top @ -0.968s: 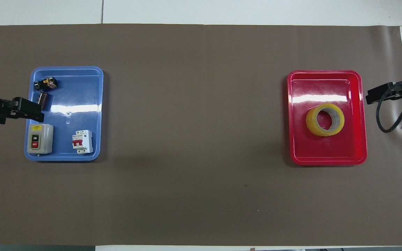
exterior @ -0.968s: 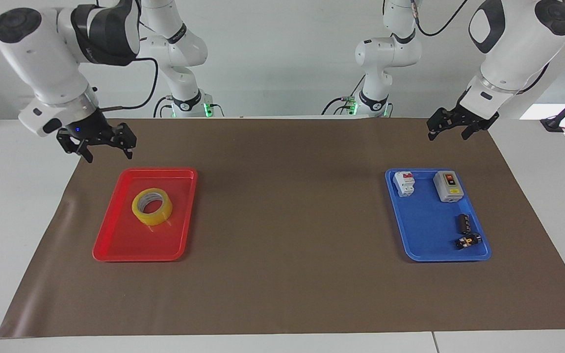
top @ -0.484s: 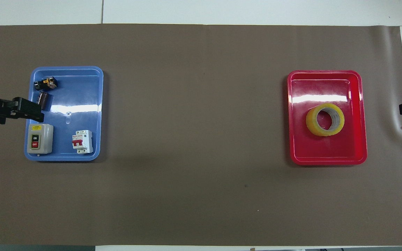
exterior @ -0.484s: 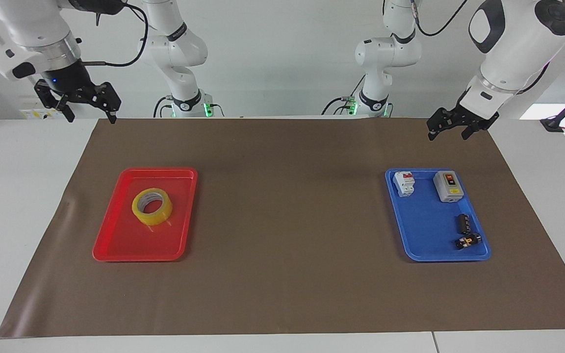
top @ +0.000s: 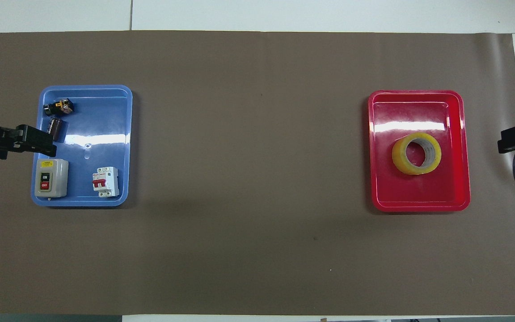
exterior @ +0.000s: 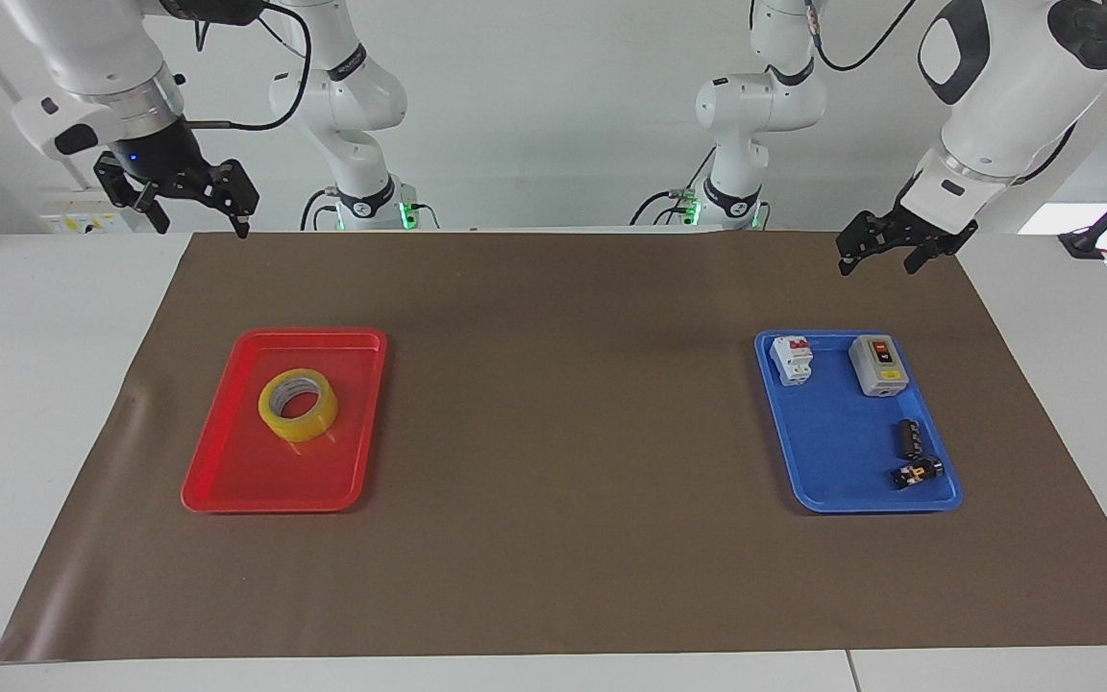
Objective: Place and move tape with both arms
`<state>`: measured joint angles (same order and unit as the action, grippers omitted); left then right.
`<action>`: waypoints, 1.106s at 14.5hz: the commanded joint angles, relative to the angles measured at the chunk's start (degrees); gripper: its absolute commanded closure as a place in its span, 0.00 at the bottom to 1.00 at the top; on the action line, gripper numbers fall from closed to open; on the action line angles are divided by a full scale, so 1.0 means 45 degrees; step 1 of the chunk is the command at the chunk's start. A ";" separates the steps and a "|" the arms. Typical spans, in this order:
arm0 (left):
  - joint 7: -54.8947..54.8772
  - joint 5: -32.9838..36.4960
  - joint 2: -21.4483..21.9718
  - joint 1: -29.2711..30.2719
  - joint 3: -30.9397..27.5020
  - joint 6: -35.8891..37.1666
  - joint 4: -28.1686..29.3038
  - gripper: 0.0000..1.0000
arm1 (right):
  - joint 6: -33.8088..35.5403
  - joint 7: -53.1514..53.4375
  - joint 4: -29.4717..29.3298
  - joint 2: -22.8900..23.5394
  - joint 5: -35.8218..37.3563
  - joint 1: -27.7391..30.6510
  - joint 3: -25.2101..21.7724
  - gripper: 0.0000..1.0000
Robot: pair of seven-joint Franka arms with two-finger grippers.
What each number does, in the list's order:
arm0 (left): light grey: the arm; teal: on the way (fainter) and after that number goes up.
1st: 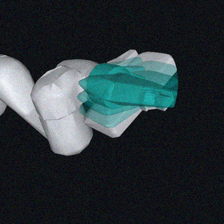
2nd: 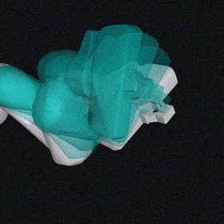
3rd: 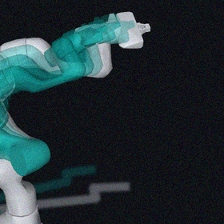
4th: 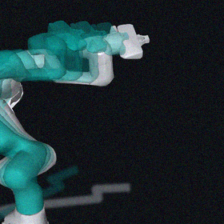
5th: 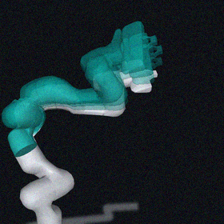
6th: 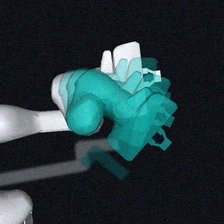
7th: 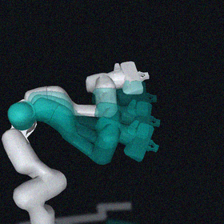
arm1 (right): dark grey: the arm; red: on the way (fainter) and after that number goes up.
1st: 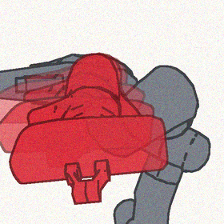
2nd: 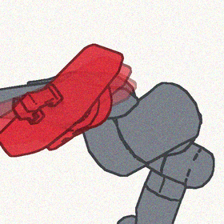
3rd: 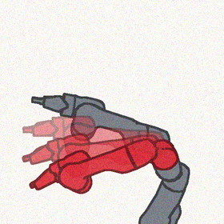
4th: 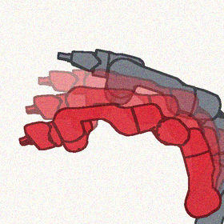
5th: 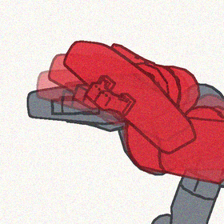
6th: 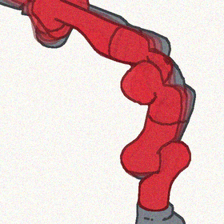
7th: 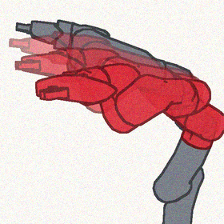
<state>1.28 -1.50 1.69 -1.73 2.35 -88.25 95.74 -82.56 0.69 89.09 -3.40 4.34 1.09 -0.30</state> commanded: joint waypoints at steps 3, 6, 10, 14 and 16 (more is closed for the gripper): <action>-0.0109 -0.0253 0.0171 0.0189 0.0064 -0.0056 0.0073 0.00 | 0.0124 -0.0114 -0.0012 -0.0065 -0.0824 0.0167 0.0008 0.00; -0.0090 -0.0253 0.0171 0.0189 0.0064 -0.0056 0.0073 0.00 | 0.0142 -0.0173 -0.0012 -0.0065 -0.0556 0.0089 0.0046 0.00; -0.0109 -0.0253 0.0171 0.0189 0.0064 -0.0056 0.0073 0.00 | 0.0143 -0.0798 -0.0012 -0.0065 -0.0281 0.0089 0.0047 0.00; -0.0109 -0.0253 0.0171 0.0189 0.0064 -0.0056 0.0073 0.00 | 0.0162 -0.0798 -0.0012 -0.0065 -0.0378 0.0089 0.0047 0.00; -0.0090 -0.0253 0.0171 0.0189 0.0064 -0.0056 0.0073 0.00 | 0.0143 -0.0817 -0.0031 -0.0065 -0.0456 0.0109 0.0027 0.00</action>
<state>1.28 -1.50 1.69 -1.73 2.35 -88.25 95.74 -82.54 -1.72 89.09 -3.40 2.43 1.10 -0.35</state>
